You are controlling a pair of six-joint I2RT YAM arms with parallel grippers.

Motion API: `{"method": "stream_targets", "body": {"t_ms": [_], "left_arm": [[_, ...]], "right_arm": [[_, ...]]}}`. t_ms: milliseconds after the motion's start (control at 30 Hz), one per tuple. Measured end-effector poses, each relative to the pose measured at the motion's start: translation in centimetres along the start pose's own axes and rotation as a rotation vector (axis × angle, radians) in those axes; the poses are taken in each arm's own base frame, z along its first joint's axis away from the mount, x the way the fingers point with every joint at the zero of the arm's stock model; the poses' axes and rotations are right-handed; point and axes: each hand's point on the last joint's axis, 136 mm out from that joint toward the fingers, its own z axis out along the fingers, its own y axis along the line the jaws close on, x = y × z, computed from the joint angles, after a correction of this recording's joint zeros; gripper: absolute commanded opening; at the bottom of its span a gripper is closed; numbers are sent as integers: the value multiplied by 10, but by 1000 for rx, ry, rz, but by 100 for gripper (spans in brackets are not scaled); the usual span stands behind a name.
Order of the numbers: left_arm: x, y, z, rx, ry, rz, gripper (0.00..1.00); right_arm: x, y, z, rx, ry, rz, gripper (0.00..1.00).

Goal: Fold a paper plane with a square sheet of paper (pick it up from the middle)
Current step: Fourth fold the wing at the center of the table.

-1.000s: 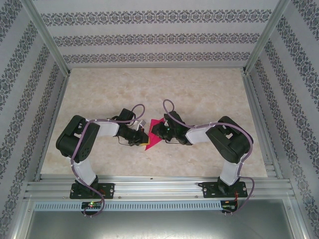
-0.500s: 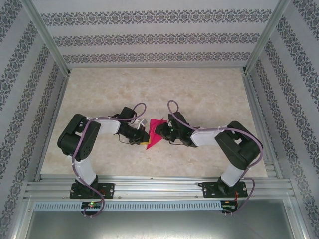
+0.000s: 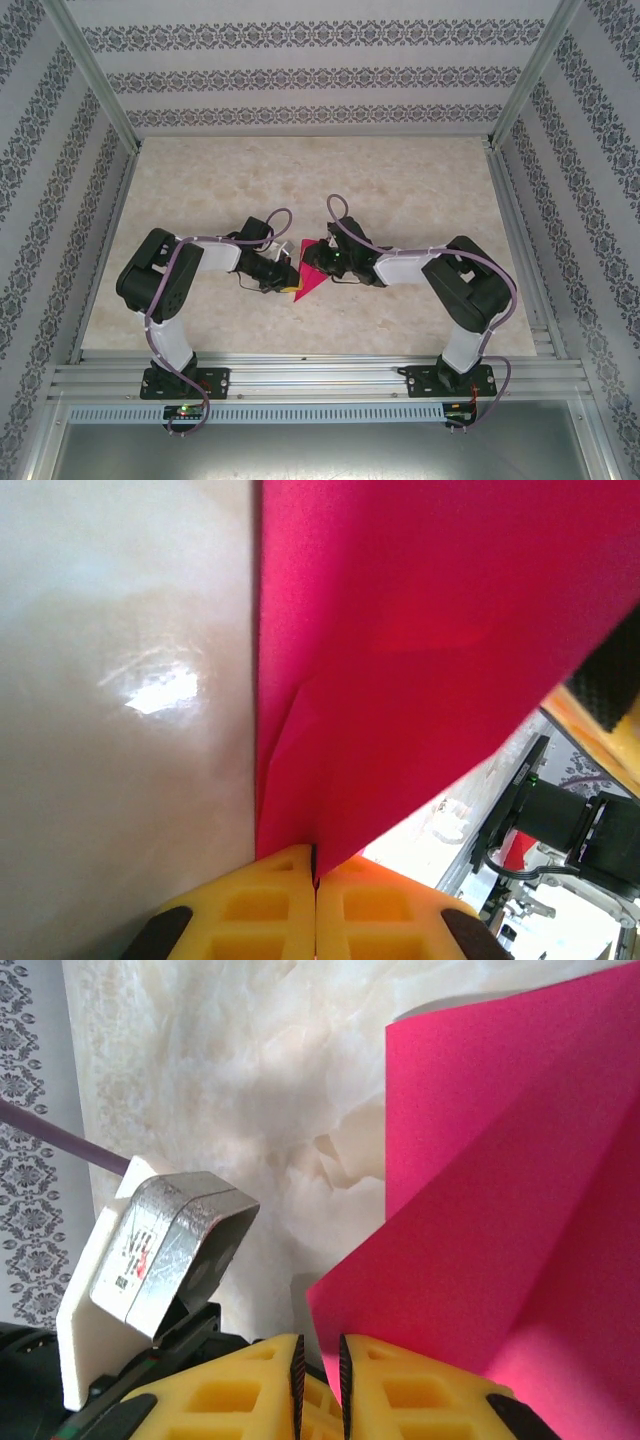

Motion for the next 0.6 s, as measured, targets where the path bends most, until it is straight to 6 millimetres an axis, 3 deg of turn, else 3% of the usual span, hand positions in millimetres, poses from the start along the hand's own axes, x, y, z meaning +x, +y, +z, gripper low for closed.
{"method": "stream_targets", "body": {"t_ms": [600], "left_arm": [[-1, 1, 0, 20, -32, -21, 4]], "right_arm": [[-3, -11, 5, 16, 15, 18, 19]]}}
